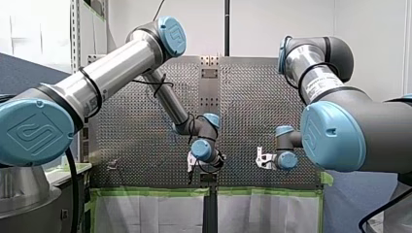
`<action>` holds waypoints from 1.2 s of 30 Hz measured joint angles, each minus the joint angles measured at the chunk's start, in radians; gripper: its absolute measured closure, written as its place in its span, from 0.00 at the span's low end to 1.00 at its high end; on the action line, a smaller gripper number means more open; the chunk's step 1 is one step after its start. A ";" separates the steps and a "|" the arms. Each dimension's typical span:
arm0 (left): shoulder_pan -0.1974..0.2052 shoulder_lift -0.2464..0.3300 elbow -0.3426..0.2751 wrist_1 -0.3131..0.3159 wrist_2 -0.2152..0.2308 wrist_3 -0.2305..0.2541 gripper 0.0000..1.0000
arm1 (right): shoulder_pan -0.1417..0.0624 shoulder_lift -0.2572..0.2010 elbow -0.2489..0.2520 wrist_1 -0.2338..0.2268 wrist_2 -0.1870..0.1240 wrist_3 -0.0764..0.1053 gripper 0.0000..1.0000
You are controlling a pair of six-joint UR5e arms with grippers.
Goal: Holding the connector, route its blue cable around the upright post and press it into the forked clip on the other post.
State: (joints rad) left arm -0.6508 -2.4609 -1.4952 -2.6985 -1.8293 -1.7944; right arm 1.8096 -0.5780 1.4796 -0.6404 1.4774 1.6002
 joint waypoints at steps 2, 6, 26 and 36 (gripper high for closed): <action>0.000 0.000 0.000 0.000 0.000 -0.001 0.00 | 0.000 0.000 0.000 0.000 0.000 0.000 1.00; 0.000 0.000 0.000 0.000 0.000 -0.002 0.00 | 0.000 0.001 0.000 0.000 0.000 0.000 1.00; -0.015 0.148 -0.150 0.126 -0.122 -0.029 0.00 | -0.001 0.002 0.000 0.001 0.000 0.011 1.00; -0.012 0.262 -0.264 0.215 -0.119 -0.062 0.00 | 0.000 0.002 0.000 0.019 0.000 0.012 1.00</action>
State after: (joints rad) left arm -0.6629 -2.1985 -1.7593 -2.4839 -1.9479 -1.8565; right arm 1.8095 -0.5762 1.4797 -0.6212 1.4774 1.6125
